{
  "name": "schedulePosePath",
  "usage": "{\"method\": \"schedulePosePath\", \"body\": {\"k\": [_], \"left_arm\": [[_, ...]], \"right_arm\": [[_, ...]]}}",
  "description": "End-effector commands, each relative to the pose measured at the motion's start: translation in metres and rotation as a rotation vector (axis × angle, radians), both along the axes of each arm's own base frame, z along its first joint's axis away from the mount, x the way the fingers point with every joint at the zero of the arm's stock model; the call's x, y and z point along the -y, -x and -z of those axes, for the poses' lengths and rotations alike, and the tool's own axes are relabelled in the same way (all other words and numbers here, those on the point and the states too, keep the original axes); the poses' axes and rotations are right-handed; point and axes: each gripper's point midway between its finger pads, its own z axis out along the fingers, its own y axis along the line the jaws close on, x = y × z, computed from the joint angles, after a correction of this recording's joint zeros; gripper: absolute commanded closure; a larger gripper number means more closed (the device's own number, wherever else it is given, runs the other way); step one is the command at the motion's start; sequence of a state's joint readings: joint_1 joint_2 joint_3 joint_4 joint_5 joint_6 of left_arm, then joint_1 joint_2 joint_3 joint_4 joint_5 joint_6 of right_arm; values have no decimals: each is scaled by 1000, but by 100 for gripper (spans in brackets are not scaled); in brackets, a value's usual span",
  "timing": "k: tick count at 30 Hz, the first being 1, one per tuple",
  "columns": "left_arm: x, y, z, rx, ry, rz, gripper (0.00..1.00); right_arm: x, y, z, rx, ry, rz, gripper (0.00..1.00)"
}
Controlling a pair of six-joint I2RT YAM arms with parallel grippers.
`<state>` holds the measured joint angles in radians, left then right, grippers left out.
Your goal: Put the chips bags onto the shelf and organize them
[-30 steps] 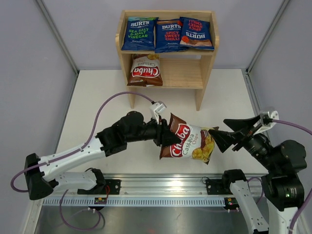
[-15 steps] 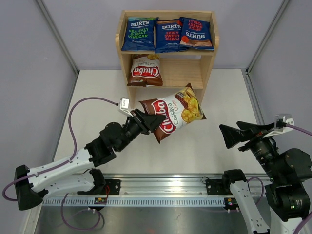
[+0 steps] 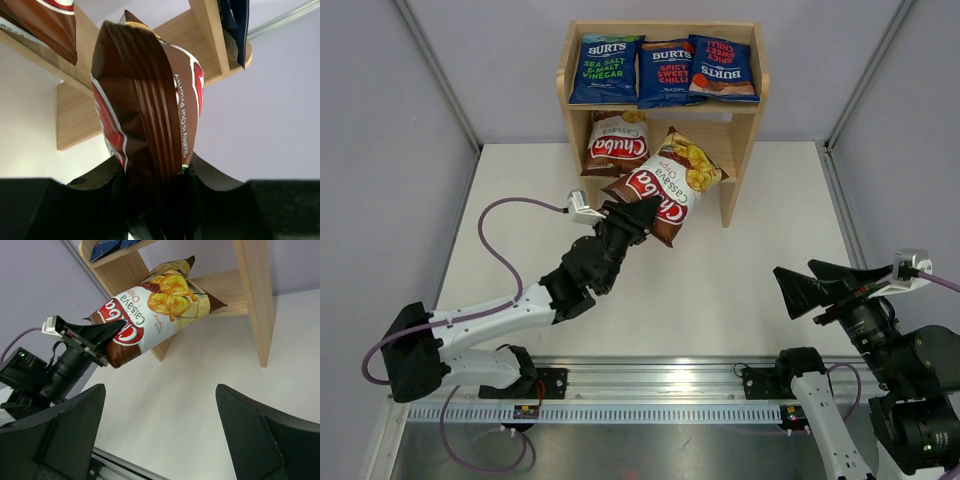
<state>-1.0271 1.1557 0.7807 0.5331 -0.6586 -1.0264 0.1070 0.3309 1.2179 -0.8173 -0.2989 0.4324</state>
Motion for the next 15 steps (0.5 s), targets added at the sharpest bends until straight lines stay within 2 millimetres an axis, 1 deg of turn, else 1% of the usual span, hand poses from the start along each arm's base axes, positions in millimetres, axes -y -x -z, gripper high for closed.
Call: {"method": "schedulePosePath", "body": {"k": [1, 4, 6, 7, 9, 10, 12, 13, 14, 15], "left_arm": [[-18, -15, -78, 129, 262, -125, 83], [-7, -28, -80, 141, 261, -155, 83], [-8, -35, -85, 149, 278, -196, 83], [-3, -40, -78, 137, 264, -213, 83], [-5, -49, -73, 122, 275, -263, 81], [0, -56, -67, 118, 272, -279, 81], [2, -63, -67, 124, 289, -310, 80], [10, -71, -63, 114, 284, -322, 80], [13, -75, -61, 109, 286, -332, 81], [13, -77, -64, 117, 299, -352, 81]], "right_arm": [[0, 22, -14, 53, 6, -20, 1], [-3, 34, -16, 58, 7, -44, 1], [-10, 42, -16, 58, 2, -92, 1], [-11, 45, -16, 60, -3, -103, 1], [-16, 51, -16, 65, -12, -138, 1], [-17, 52, -17, 67, -16, -143, 1], [-19, 56, -18, 73, -27, -160, 1], [-20, 57, -19, 73, -30, -165, 0], [-21, 58, -19, 74, -29, -176, 1], [-22, 59, -18, 73, -30, -179, 1]]}}
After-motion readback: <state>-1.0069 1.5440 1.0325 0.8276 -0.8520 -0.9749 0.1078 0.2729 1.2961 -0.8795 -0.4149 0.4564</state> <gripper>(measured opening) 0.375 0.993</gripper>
